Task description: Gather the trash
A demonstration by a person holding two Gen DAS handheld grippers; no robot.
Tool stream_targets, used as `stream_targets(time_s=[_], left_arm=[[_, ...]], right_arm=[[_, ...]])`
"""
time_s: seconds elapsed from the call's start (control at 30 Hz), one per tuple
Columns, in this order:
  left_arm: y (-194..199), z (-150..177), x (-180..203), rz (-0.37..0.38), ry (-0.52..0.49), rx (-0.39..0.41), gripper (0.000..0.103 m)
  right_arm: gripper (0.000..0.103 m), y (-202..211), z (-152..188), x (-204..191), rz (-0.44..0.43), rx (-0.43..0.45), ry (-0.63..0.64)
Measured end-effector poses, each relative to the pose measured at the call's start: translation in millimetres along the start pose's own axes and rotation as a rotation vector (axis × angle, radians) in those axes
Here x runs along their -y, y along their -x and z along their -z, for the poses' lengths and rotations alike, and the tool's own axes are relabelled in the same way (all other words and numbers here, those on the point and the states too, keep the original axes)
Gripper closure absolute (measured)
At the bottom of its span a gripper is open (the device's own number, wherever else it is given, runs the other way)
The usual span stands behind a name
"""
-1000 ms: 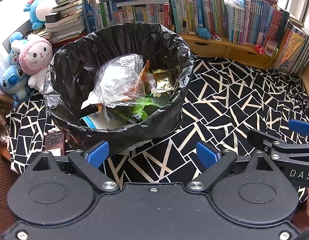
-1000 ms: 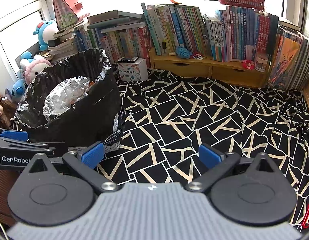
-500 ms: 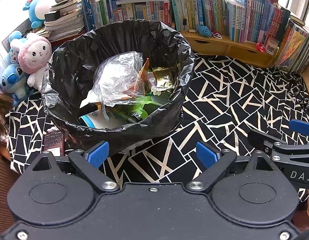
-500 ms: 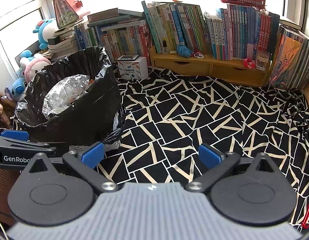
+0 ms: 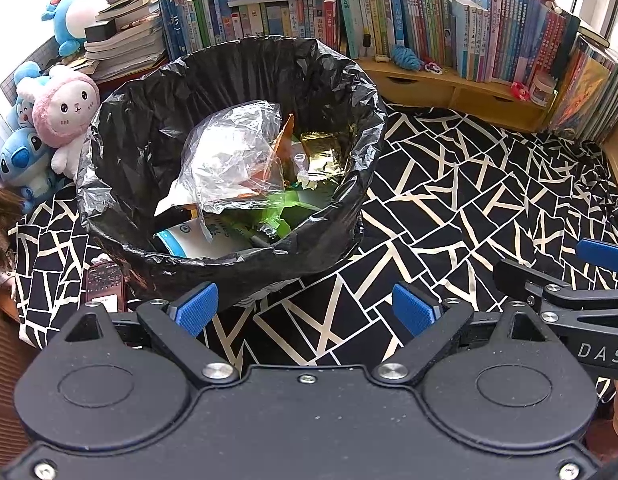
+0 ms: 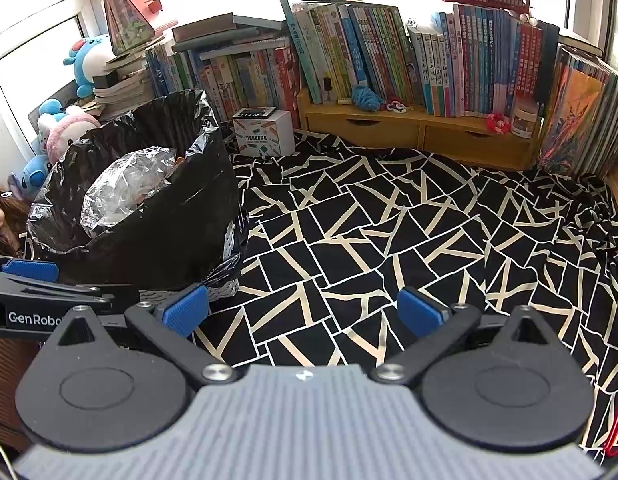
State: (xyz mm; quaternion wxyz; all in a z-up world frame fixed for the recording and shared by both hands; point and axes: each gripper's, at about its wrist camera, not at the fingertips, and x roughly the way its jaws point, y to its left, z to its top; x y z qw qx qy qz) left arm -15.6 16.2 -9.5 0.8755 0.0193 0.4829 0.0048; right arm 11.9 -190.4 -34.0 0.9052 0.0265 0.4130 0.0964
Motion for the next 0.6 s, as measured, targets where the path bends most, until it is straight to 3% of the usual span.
stream_targets(time_s=[0.6], left_arm=[[-3.4,-1.2,2.6,-0.002,-0.008,-0.006,0.009]], right_arm=[[0.0,-2.8,0.6,1.2,0.015,-0.005,-0.01]])
